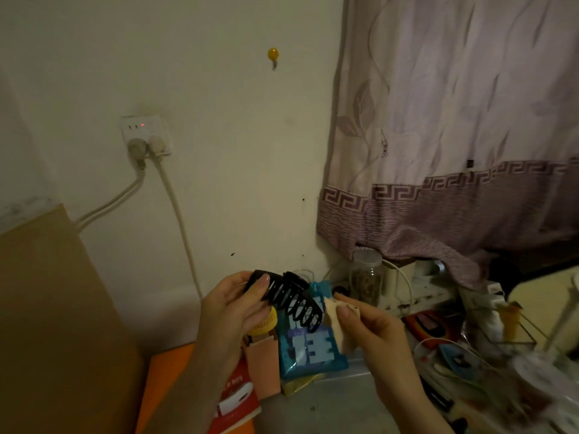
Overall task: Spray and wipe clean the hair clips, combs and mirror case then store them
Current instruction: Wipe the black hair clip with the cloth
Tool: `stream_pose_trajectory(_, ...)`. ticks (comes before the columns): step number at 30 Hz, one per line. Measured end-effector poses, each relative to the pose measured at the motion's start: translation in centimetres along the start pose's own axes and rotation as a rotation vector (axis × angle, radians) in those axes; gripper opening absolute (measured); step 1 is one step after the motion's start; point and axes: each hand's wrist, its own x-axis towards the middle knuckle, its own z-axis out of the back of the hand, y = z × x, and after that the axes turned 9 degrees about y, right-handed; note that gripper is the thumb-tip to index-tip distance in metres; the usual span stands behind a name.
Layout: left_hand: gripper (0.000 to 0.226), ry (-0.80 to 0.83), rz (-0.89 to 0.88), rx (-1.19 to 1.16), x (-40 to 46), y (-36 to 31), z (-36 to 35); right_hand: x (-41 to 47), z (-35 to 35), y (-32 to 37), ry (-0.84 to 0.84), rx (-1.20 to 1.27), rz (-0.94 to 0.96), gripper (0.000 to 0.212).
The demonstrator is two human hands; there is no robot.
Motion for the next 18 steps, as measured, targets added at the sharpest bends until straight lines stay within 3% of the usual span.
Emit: stream_pose_trajectory(18,0.023,0.053,0.527,-0.118,-2.5,15.1,-7.4,-7.3,9.7,-6.8,-0.282,-0.116,-0.243,0.019)
